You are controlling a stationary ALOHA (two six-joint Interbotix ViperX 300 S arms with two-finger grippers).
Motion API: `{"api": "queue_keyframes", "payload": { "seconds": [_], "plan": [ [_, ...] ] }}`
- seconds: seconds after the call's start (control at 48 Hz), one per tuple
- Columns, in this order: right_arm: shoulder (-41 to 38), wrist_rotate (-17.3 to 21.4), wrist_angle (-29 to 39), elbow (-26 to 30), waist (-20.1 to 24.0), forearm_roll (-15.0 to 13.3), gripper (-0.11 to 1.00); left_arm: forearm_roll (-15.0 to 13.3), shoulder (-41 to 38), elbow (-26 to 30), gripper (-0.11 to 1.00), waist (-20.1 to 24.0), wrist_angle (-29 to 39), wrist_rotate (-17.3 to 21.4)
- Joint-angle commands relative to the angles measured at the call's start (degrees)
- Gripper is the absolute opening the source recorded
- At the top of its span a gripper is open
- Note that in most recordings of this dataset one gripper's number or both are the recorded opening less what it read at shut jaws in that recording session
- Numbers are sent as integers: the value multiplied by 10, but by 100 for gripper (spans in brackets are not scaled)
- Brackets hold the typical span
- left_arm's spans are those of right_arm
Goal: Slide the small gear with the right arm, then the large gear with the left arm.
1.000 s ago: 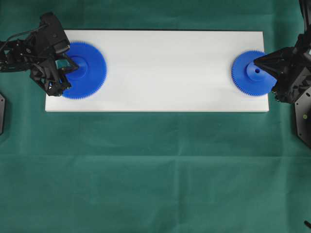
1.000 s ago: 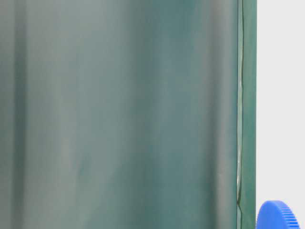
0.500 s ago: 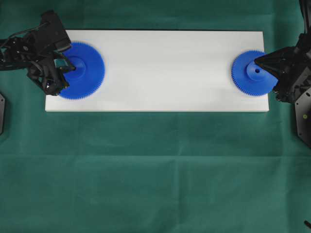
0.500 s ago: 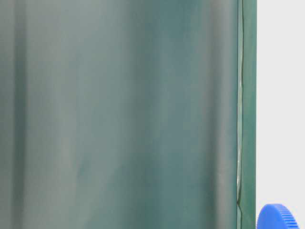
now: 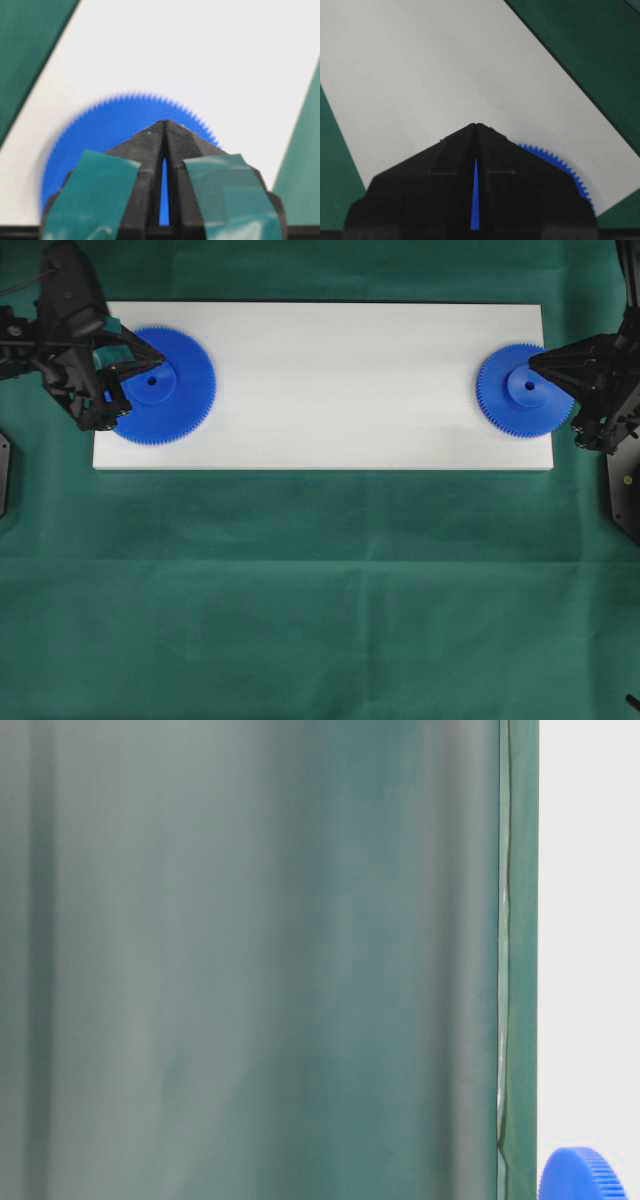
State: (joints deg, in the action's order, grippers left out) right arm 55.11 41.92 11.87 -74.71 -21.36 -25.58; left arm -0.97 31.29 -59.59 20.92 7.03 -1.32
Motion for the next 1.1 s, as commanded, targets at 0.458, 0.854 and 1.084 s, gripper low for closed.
{"api": "queue_keyframes", "payload": {
  "seconds": [0.458,0.854,1.084],
  "plan": [
    [2,-4,-36,7,2,-2,50,1,62,-18,0,-40,-33,0],
    [4,-27,-63,4,91,-38,50,0,150,-70,0,-156,-62,124],
    [4,-27,-105,-10,124,-69,50,-1,221,-115,0,-168,-68,105]
  ]
}}
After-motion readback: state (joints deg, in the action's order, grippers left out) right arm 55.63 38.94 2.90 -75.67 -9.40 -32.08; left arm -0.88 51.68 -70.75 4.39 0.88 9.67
